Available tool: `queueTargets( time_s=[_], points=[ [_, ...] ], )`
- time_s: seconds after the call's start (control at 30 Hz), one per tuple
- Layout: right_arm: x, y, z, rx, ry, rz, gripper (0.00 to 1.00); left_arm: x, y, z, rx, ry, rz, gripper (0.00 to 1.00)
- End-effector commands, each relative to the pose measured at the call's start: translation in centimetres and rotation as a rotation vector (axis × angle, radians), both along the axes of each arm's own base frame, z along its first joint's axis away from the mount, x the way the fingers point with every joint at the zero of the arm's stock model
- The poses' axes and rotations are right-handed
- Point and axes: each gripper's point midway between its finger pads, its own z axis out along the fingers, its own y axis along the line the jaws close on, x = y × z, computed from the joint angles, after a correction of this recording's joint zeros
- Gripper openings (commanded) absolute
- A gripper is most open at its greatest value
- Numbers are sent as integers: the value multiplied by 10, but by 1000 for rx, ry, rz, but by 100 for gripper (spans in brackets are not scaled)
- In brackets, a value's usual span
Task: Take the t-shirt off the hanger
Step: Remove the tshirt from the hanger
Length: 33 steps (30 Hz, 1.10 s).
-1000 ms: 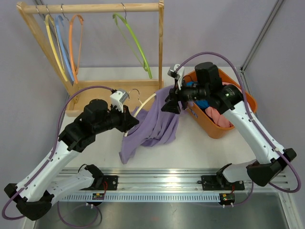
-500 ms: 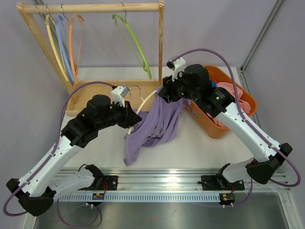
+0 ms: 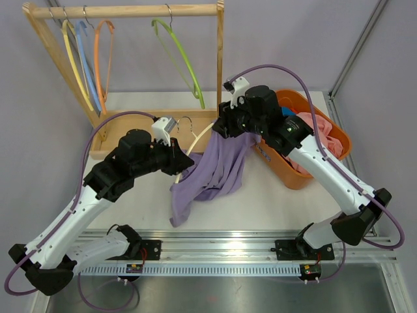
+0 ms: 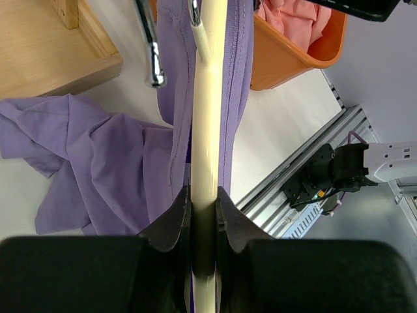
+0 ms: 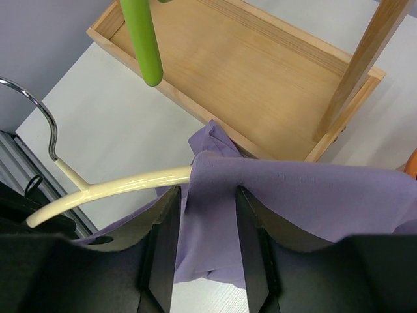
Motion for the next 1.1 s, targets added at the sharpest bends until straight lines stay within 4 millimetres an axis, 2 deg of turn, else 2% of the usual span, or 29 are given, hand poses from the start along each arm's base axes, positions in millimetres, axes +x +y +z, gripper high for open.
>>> queueTargets(
  time_s=[0.0, 0.03, 0.13, 0.23, 0.33, 0.43, 0.53, 0.6, 0.9, 1.0, 1.07],
  points=[
    [-2, 8, 14, 31, -16, 14, 45, 6, -10, 58, -141, -139, -15, 0],
    [-2, 8, 13, 27, -17, 12, 43, 5, -10, 59, -143, -141, -15, 0],
    [-2, 9, 13, 19, -23, 21, 27, 5, -10, 62, -150, -147, -20, 0],
    [-3, 10, 23, 30, -52, 43, 0, 5, -11, 60, -148, -145, -23, 0],
    [-5, 11, 42, 52, -105, 67, 0, 5, -11, 58, -139, -145, -27, 0],
    [-13, 15, 80, 119, -195, 126, 0, 7, -12, 54, -120, -143, -37, 0],
    [-32, 21, 120, 219, -280, 223, 0, 7, -17, 50, -104, -134, -67, 0],
    [-46, 25, 136, 270, -302, 287, 0, 8, -21, 46, -91, -123, -87, 0],
    [-74, 27, 166, 365, -339, 400, 0, 7, -23, 42, -74, -127, -110, 0],
    [-78, 28, 158, 345, -325, 428, 0, 6, -22, 45, -88, -144, -114, 0],
    [-82, 30, 141, 314, -293, 464, 0, 5, -22, 50, -102, -166, -118, 0]
  ],
)
